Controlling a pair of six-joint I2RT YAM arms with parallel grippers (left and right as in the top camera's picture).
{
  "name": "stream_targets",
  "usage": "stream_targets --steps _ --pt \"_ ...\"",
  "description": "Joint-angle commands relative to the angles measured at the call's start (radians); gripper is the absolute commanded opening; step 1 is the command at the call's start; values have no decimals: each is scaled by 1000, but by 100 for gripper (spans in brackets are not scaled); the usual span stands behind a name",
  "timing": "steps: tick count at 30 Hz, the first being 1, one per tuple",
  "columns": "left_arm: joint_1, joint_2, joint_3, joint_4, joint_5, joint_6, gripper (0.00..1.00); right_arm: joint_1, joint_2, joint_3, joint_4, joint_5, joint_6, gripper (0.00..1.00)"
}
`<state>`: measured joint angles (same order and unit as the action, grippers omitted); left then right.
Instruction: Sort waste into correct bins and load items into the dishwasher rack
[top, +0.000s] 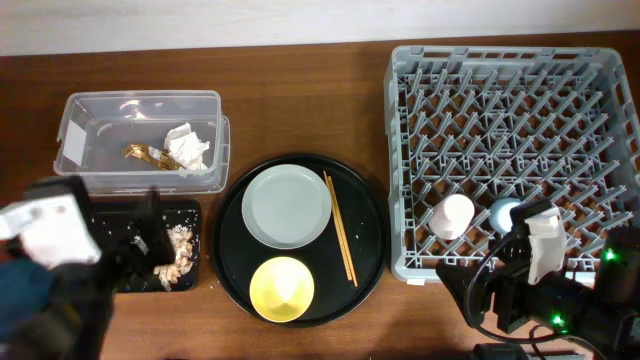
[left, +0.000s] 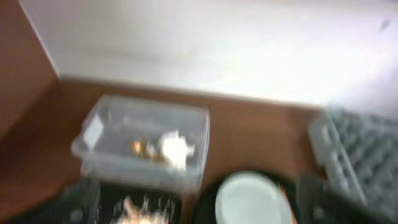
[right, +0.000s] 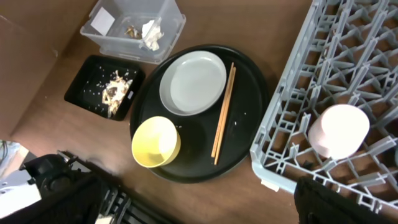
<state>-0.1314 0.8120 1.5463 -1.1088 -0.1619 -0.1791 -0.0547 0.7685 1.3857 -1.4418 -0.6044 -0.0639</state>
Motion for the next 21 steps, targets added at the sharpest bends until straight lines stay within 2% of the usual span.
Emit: stream_targets --steps 1,2,3,6,10,14,18,20,21 --pt "59 -155 -376 275 148 51 99 9 -4 5 2 -13 -7 99" --pt "72 -253 -575 446 192 51 99 9 -4 5 2 -13 -7 99" --pt "80 -307 -672 523 209 51 99 9 -4 5 2 -13 -7 99" --pt "107 -480 -932 699 254 50 99 9 -4 5 2 -13 -7 99" --pt "110 -664 -1176 821 254 50 99 9 -4 5 2 -13 -7 99" --pt "110 -795 -1372 953 272 50 99 9 -4 5 2 -13 -7 98" --pt "110 -807 -1543 1163 340 49 99 9 -4 5 2 -13 -8 99" --pt "115 -807 -1537 1042 339 50 99 9 -4 5 2 -13 -7 99" --pt "115 -807 -1538 1046 330 50 99 9 -4 5 2 -13 -7 99"
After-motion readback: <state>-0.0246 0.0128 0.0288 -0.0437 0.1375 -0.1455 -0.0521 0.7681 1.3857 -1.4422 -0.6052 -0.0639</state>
